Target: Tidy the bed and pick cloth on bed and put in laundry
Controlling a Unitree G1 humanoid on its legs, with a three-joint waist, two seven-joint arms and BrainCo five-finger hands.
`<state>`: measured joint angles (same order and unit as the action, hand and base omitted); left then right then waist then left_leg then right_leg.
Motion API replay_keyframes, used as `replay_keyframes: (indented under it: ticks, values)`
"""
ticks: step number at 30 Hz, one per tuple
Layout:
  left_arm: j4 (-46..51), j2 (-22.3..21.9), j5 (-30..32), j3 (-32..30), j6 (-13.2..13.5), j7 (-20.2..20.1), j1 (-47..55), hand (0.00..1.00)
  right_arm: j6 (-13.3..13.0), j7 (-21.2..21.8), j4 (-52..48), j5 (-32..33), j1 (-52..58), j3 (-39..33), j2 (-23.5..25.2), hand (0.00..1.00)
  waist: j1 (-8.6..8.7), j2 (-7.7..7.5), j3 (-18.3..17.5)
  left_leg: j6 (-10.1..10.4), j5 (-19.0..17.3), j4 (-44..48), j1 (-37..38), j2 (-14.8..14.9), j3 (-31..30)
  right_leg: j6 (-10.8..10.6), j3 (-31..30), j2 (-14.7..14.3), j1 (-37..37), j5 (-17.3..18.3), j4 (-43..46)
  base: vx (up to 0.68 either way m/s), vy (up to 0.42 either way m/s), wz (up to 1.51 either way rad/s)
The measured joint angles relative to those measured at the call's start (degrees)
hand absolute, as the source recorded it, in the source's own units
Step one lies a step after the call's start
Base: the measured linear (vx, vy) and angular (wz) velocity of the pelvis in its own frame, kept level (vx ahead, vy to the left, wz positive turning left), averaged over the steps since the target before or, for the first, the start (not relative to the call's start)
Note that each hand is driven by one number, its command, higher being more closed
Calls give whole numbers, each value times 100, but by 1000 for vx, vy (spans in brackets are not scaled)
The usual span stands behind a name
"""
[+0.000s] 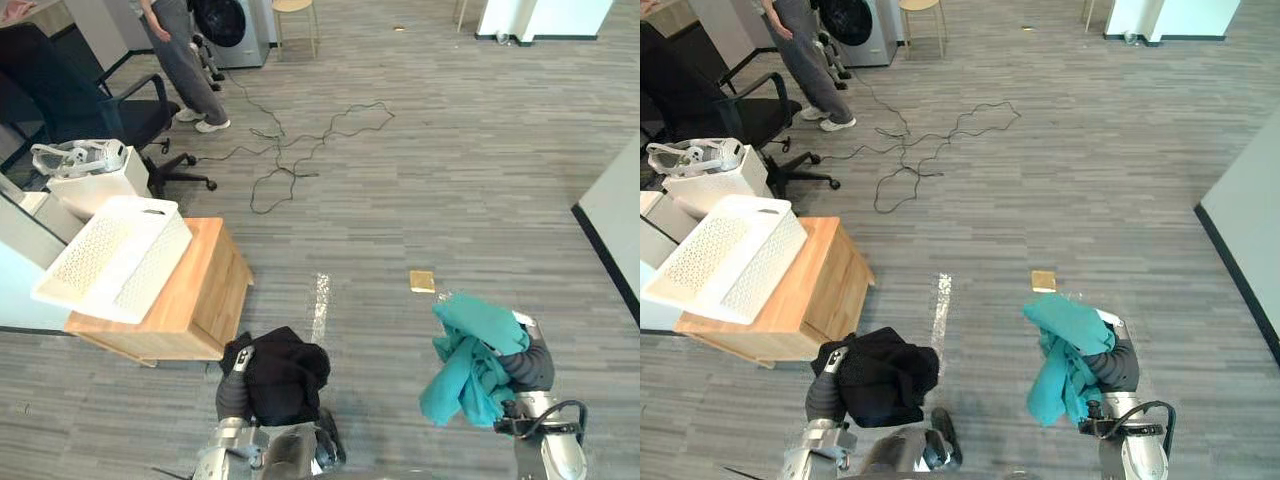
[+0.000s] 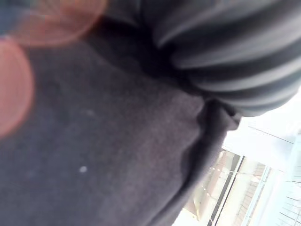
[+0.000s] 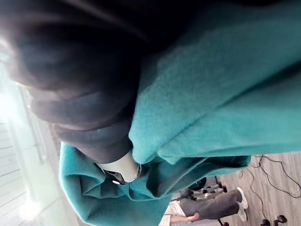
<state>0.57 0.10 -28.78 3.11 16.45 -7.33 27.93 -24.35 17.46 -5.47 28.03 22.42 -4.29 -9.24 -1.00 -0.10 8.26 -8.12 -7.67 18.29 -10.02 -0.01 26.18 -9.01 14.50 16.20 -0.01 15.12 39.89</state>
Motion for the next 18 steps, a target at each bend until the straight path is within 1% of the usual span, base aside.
replay_keyframes:
  ticks: [1, 2, 3, 4, 5, 6, 7, 8, 9, 10, 11, 12, 13, 14, 15, 16, 17, 18]
  values:
    - [62, 116, 50, -109, -3, 14, -18, 100, 63, 3, 124, -49, -70, 111, 98, 100, 50, -207, 18, -33, -177, 4, 223, -203, -138, 16, -277, 243, -599, -90, 1439, 493, -60, 48]
    - [76, 172, 59, -146, -1, 28, -25, 100, 92, 9, 225, -54, -66, 159, 137, 100, 44, -253, 26, -49, -229, 10, 359, -230, -191, 20, -378, 254, -798, -87, 1884, 572, -118, 76]
    - [149, 248, 93, -167, 7, 79, 5, 100, 216, 35, 354, -60, -5, 256, 161, 100, 46, -228, 43, -53, -315, -44, 672, -217, -400, 127, -344, 158, -1022, -44, 2166, 370, -108, 66]
    - [229, 263, 107, -168, 20, 113, 17, 100, 254, 57, 376, -61, 27, 302, 161, 100, 48, -205, 57, -49, -330, -95, 810, -206, -498, 206, -281, 109, -1103, 0, 2102, 444, -150, 100]
    - [510, 356, 128, -247, 98, 122, 27, 100, 311, 218, 387, -60, 96, 409, 180, 100, 55, -161, 71, -28, -343, -287, 1099, -169, -819, 399, -187, -81, -1377, 132, 1566, 418, -188, 101]
    - [634, 362, 127, -334, 186, 126, -2, 100, 338, 312, 389, -60, 99, 476, 195, 100, 70, -120, 77, 8, -360, -356, 1192, -91, -1068, 454, -213, -290, -1526, 160, 910, 401, -205, 110]
    - [683, 368, 107, -372, 230, 130, -62, 100, 344, 400, 404, -56, 103, 493, 209, 100, 97, -49, 89, 41, -374, -362, 1213, -21, -1207, 465, -239, -436, -1584, 151, 404, 448, -299, 128]
    - [786, 414, 29, -385, 291, 132, -258, 100, 346, 546, 412, -40, 108, 561, 213, 100, 126, 29, 106, 189, -459, -345, 1298, 144, -1637, 517, -502, -817, -1659, -64, -954, 350, -274, 142]
    - [791, 483, 8, -382, 303, 123, -361, 100, 345, 543, 422, -33, 121, 652, 221, 100, 164, 62, 112, 268, -509, -322, 1334, 200, -1911, 527, -786, -982, -1685, -358, -1624, 343, -301, 145]
    - [787, 518, 8, -379, 304, 125, -403, 100, 341, 559, 444, -17, 114, 726, 224, 100, 171, 33, 96, 332, -550, -317, 1365, 203, -2093, 485, -1017, -1039, -1656, -558, -1986, 280, -377, 164]
    - [780, 679, 15, -329, 309, 123, -437, 100, 263, 549, 502, -12, 118, 950, 280, 100, 207, -91, 70, 527, -819, -208, 1429, 170, -2509, 394, -1400, -1041, -1595, -924, -2409, 334, -510, 147]
    - [782, 746, 30, -320, 321, 133, -405, 100, 219, 525, 564, -15, 116, 1107, 321, 100, 165, -206, 36, 605, -1048, -50, 1536, 122, -2670, 419, -1493, -1013, -1579, -893, -2173, 345, -548, 137]
    - [780, 749, 37, -331, 392, 171, -237, 100, 221, 511, 599, -41, 122, 1300, 328, 100, 61, -322, -51, 632, -1296, 70, 1676, 97, -2733, 437, -1488, -968, -1527, -901, -1934, 268, -419, 62]
    - [772, 722, 42, -314, 391, 233, -142, 100, 223, 496, 611, -56, 117, 1397, 315, 100, -3, -265, -77, 688, -1378, 206, 1760, 150, -2761, 391, -1453, -962, -1502, -938, -1739, 337, -427, 95]
    - [769, 475, 43, -208, 396, 302, 2, 100, 210, 430, 607, -104, 101, 1532, 266, 100, 33, -64, -137, 736, -1429, 1199, 1379, 477, -2404, 452, -971, -969, -1213, -868, -1682, 318, -384, 133]
    - [779, 356, 40, -49, 401, 299, 25, 100, 202, 358, 560, -151, 127, 1538, 218, 100, 58, 96, -136, 788, -1280, 1944, 957, 765, -2105, 485, -640, -971, -1038, -793, -1793, 301, -328, 169]
    - [781, 225, 45, 79, 402, 247, 20, 100, 204, 249, 452, -207, 157, 1531, 144, 100, 39, 239, -142, 813, -1093, 2635, 573, 1152, -1715, 544, -334, -974, -833, -742, -1950, 237, -215, 167]
    - [787, 122, 65, 129, 405, 143, 28, 100, 206, 96, 345, -315, 133, 1529, 96, 100, -11, 372, -149, 821, -1126, 3063, 281, 1551, -993, 637, 29, -921, -470, -725, -2206, 304, -241, 146]
